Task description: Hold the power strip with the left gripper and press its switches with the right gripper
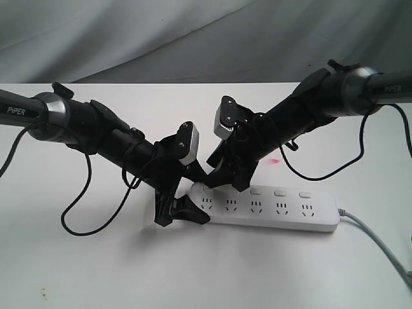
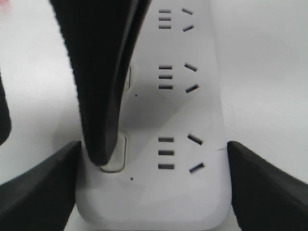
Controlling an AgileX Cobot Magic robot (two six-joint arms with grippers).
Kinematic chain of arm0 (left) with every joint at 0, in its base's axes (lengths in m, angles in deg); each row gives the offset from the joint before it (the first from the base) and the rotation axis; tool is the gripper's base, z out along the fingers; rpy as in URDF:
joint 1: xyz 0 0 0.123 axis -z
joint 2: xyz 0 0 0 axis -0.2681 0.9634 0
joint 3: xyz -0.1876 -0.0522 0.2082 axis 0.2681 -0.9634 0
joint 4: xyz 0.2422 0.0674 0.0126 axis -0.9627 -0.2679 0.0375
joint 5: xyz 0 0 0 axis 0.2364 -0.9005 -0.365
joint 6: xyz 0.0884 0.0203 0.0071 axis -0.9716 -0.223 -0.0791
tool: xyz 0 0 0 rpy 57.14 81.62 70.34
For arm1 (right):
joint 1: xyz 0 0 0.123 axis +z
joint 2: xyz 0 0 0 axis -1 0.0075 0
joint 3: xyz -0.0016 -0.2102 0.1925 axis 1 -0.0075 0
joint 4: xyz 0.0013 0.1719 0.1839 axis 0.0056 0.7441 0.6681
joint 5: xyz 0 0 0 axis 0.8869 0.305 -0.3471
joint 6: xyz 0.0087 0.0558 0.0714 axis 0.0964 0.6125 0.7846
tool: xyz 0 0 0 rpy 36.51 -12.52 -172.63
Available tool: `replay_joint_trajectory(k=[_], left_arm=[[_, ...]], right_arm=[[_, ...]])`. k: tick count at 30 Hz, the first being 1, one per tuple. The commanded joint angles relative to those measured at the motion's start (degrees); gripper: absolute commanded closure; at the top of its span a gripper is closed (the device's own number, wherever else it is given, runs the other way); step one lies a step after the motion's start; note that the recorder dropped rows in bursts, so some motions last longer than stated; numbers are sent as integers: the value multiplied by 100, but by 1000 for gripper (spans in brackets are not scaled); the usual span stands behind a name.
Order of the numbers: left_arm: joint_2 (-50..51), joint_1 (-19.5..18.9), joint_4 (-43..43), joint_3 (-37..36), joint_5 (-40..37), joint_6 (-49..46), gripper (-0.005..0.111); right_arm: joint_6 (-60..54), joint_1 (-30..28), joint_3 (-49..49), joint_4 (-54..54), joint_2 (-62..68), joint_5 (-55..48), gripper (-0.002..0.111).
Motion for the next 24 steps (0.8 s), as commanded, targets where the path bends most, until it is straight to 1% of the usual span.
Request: replay_joint_trajectory(k=[1, 8, 12, 19, 24], left_arm=[[9, 20, 16, 46, -43, -28, 107], [9, 20, 16, 46, -43, -28, 107], [9, 20, 16, 46, -43, -28, 107], [9, 20, 16, 46, -43, -28, 107], [9, 20, 16, 46, -43, -28, 107]], right_arm=[[7, 24, -10, -89, 52, 25, 56], [283, 147, -10, -494, 248, -11, 56], [382, 125, -10, -577, 185, 300, 56], [255, 125, 2, -231, -97, 193, 56], [249, 125, 2, -218, -191, 239, 56]])
